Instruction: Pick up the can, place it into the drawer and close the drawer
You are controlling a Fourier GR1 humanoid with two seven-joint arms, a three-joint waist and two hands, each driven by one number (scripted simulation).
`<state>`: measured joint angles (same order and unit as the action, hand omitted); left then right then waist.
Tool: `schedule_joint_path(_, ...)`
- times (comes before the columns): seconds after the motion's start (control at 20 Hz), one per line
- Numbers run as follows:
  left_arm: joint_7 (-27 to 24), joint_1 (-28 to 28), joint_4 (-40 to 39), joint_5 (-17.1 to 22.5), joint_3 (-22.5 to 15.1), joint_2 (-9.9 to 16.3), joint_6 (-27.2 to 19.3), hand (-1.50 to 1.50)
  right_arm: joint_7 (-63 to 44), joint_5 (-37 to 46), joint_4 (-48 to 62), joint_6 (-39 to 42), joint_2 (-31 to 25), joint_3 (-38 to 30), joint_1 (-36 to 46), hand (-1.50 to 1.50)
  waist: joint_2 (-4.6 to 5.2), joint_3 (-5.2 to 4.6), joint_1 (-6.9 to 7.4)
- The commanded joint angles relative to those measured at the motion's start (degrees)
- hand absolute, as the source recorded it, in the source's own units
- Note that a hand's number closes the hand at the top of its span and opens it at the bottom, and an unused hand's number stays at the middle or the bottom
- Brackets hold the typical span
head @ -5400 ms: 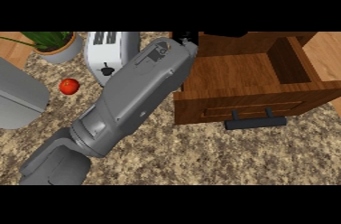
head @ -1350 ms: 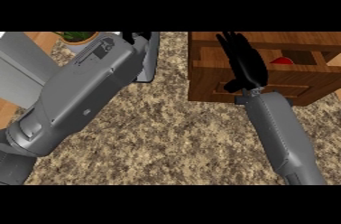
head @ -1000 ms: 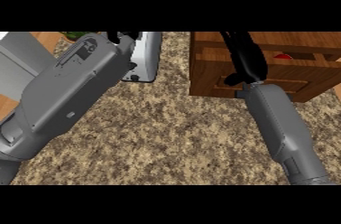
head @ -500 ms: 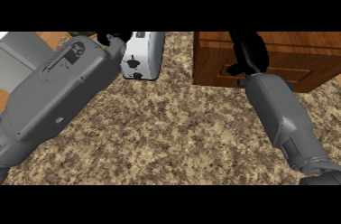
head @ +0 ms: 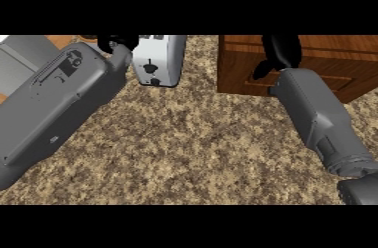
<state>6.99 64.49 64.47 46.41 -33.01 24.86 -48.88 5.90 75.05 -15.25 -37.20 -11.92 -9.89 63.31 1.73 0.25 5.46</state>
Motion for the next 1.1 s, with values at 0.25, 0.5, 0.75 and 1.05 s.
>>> schedule_joint_path(0.25, 1.6, -1.5, 3.0, -0.5, 0.7, 1.2, 0.8, -1.5, 0.0, -1.2, 3.2, 1.3, -3.1, -2.4, 7.4, -1.5, 0.45, -0.11, 1.18)
schedule_joint_path(0.5, 2.2, -3.4, 5.4, -0.6, 0.1, 1.7, 0.8, -1.5, 10.6, -11.7, 3.0, 7.0, 0.7, -10.7, 7.8, -1.5, 0.23, 0.06, 1.43)
schedule_joint_path(0.75, 2.1, -2.7, 5.5, -1.4, 0.7, 2.4, -0.1, -1.5, 14.6, -22.1, 2.6, 12.1, 2.6, -20.5, 9.1, -1.5, 0.37, 0.18, 1.05)
schedule_joint_path(1.05, 4.2, -3.3, 8.9, -2.3, -0.3, 2.3, -2.3, -1.5, 18.0, -25.2, 3.8, 15.5, 0.8, -23.8, 8.6, -1.5, 0.03, -0.03, 0.66)
